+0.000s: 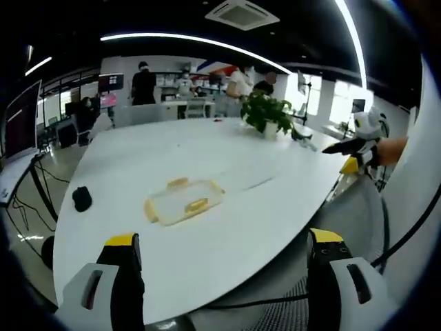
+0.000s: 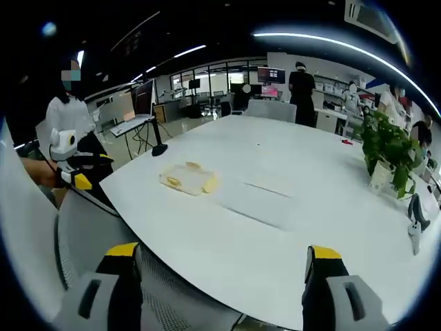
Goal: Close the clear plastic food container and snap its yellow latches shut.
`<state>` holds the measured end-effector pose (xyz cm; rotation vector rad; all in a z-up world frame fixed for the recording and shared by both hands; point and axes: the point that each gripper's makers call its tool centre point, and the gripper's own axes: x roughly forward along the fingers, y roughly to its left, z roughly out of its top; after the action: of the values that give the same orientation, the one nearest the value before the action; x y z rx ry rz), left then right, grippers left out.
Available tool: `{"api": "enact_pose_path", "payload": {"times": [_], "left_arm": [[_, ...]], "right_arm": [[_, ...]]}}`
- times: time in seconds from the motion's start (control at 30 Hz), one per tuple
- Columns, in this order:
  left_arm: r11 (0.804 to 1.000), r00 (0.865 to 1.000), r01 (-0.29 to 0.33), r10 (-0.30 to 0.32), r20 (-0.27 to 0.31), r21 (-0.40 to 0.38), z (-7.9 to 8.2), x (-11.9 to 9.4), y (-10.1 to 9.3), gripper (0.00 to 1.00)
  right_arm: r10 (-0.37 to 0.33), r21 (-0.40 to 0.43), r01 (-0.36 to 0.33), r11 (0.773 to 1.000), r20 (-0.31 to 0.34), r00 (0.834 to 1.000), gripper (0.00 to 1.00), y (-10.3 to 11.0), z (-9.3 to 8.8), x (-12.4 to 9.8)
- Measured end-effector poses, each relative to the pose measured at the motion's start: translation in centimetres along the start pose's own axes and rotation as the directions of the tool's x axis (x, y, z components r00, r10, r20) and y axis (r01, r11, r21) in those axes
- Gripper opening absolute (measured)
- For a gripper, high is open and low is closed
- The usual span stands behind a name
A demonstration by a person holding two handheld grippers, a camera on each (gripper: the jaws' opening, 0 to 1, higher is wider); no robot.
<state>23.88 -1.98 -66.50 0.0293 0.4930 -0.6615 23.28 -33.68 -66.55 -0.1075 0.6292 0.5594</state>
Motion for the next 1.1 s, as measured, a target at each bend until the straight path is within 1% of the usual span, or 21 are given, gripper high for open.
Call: {"api": "enact_pose_path", "payload": {"times": [0.4, 0.73, 0.9, 0.97, 1.1], "left_arm": [[1.0, 1.0, 0.0, 0.0, 0.0, -0.003, -0.11, -0.06, 0.21, 0.99], [1.0, 1.0, 0.007, -0.007, -0.002, -0.009, -0.12, 0.04, -0.13, 0.98], [1.0, 1.0, 0.011, -0.011, -0.002, -0.007, -0.15, 0.07, -0.28, 0.98], [1.0, 1.0, 0.011, -0.011, -0.01, -0.004, -0.33, 0.08, -0.36, 0.98], [1.0, 1.0, 0.009, -0.009, -0.008, -0.009, -0.31, 0.03, -0.43, 0.98]], "right_arm": [[0.004, 0.001, -0.004, 1.0, 0.0, 1.0, 0.99, 0.14, 0.11, 0.19], [0.001, 0.006, -0.001, 1.0, 0.001, 1.0, 0.99, 0.18, 0.07, 0.13], [0.006, 0.018, -0.007, 1.0, 0.003, 1.0, 0.99, 0.31, 0.04, 0.2], [0.01, 0.022, -0.01, 1.0, 0.012, 1.0, 0.99, 0.39, 0.11, 0.22], [0.013, 0.016, -0.013, 1.0, 0.006, 1.0, 0.99, 0.57, -0.05, 0.22]]}}
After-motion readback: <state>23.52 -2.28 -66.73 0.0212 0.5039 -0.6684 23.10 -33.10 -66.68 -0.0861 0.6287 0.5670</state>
